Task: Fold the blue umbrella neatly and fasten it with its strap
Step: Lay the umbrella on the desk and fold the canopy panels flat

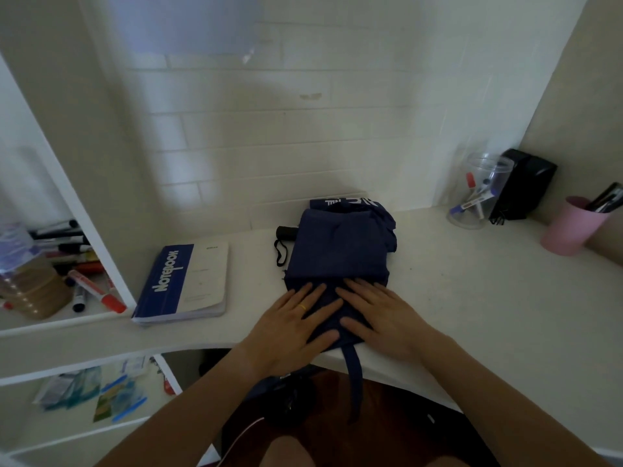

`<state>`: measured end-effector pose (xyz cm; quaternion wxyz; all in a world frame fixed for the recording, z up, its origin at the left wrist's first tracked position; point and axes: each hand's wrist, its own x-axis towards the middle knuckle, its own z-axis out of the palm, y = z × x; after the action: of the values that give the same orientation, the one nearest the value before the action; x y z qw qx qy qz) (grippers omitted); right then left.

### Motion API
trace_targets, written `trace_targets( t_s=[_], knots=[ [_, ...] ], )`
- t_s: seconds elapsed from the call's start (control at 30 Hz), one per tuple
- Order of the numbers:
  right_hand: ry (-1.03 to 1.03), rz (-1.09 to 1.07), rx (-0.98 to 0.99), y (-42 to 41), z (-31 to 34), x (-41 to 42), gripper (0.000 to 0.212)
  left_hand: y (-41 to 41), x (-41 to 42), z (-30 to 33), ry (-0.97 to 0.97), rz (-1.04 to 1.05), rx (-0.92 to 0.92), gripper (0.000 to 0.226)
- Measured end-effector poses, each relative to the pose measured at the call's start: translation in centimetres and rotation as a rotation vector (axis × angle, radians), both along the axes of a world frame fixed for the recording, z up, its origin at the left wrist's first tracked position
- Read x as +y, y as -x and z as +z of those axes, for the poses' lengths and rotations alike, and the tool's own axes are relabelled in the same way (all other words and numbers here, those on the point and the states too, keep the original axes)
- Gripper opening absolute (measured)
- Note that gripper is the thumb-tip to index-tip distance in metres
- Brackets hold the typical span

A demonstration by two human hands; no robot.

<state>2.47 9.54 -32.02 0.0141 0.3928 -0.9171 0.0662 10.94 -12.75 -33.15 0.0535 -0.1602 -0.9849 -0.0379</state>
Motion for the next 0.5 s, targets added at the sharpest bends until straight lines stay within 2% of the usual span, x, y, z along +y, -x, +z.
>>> trace_targets(
  t_s=[0.27, 0.5],
  knots=[
    [-0.167, -0.007, -0.06, 0.7, 0.0, 2.0, 0.08, -0.6, -1.8, 0.5, 0.039, 0.079, 0.001, 0.104],
    [-0.161, -0.013, -0.096, 0.7, 0.9, 1.9, 0.084, -1.0, -1.7, 1.3, 0.03, 0.094, -0.038, 0.109]
  ],
)
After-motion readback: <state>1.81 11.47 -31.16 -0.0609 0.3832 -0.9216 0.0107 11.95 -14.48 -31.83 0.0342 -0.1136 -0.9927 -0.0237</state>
